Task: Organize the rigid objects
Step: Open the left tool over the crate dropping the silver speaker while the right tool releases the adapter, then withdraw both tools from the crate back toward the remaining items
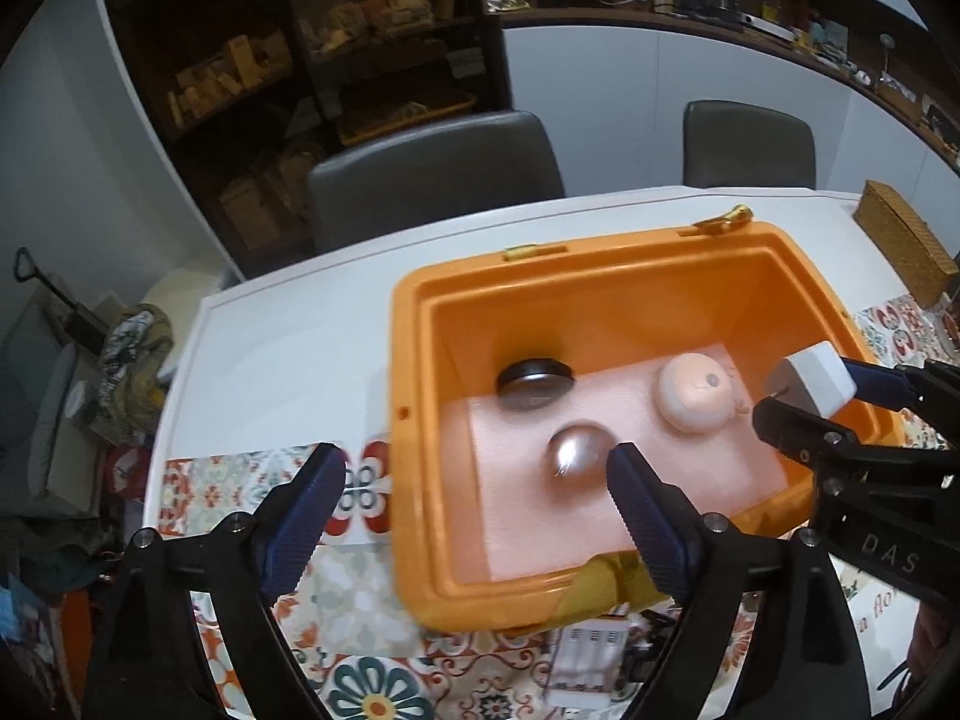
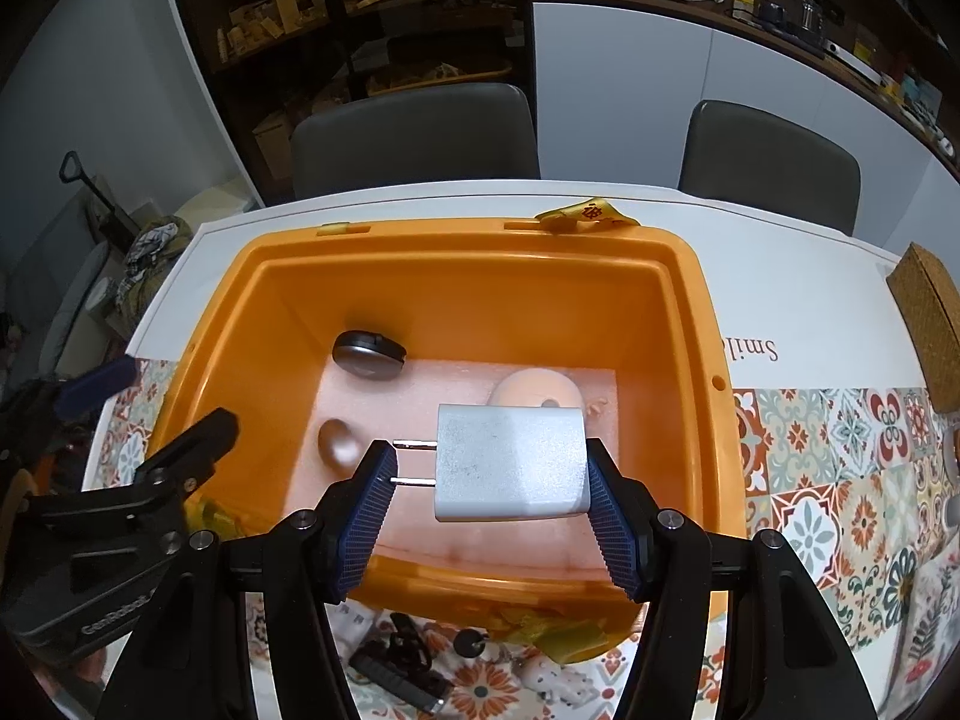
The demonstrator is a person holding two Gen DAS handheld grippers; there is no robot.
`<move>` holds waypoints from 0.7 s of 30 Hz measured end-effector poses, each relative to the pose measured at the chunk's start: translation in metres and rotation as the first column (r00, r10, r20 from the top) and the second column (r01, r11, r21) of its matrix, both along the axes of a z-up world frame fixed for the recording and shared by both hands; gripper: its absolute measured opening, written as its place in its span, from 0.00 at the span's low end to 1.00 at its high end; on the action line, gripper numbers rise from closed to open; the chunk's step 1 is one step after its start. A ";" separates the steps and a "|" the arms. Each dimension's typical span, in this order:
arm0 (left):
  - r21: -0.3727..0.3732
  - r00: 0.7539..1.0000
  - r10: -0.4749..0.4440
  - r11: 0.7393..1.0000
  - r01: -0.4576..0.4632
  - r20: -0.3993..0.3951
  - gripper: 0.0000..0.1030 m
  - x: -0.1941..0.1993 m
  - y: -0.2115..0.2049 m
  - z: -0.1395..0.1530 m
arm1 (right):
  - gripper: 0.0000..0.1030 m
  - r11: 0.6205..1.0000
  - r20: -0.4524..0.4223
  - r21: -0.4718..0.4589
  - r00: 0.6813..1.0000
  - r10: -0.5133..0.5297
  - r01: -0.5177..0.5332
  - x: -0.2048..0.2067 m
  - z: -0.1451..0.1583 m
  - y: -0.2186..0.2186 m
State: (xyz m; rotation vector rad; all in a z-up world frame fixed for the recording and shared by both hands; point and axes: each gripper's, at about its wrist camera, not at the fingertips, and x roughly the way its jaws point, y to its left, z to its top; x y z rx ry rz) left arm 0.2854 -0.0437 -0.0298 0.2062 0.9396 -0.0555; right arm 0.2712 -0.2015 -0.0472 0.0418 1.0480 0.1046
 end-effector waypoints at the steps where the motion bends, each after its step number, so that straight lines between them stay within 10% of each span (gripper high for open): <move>1: 0.006 1.000 0.008 1.000 -0.008 0.000 0.90 0.000 0.002 0.001 | 0.60 1.000 -0.001 0.000 1.000 0.000 0.000 0.000 0.000 0.000; 21: -0.064 0.992 0.119 0.991 -0.121 -0.029 0.92 -0.024 0.030 -0.001 | 0.77 1.000 0.045 -0.023 0.999 -0.015 0.016 -0.015 0.013 0.008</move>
